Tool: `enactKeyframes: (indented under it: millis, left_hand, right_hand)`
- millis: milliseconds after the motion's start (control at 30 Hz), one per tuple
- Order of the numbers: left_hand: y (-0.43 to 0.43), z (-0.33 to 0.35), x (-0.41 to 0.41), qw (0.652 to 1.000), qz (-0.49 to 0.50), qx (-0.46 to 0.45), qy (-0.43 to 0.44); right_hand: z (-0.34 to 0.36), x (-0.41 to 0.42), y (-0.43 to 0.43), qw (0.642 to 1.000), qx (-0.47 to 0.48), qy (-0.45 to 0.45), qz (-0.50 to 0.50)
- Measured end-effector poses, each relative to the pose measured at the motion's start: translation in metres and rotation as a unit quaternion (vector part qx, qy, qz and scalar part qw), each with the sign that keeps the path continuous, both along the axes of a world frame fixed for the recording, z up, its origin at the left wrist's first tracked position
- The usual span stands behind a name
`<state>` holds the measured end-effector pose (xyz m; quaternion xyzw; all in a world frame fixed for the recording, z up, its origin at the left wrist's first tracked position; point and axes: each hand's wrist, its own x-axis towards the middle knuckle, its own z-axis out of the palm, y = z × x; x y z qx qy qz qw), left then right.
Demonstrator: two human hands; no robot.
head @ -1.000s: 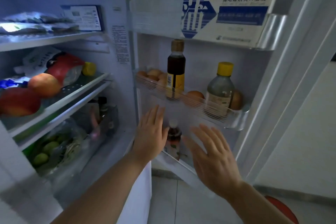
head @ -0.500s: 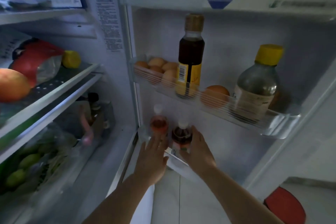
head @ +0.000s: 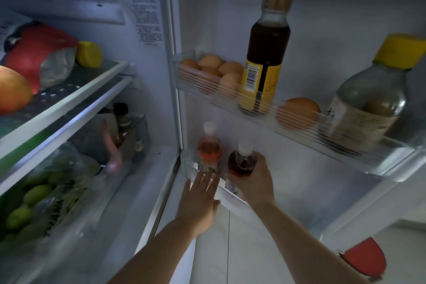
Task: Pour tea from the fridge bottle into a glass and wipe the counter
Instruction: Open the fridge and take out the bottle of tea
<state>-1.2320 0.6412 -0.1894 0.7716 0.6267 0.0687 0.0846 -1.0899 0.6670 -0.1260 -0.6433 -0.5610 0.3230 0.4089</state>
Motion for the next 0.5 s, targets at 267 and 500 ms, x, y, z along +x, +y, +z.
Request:
enactKeyframes:
  millis: [267,500]
  left_hand:
    - [0.002,0.004,-0.001,1.0,-0.009,-0.011,-0.002]
    - [-0.005,0.023,-0.004,1.0,-0.002,-0.001,-0.017]
  right_hand:
    - [0.021,0.001,-0.021,0.998,0.051,-0.025,0.006]
    - [0.052,-0.001,-0.042,0.99,0.125,-0.058,0.02]
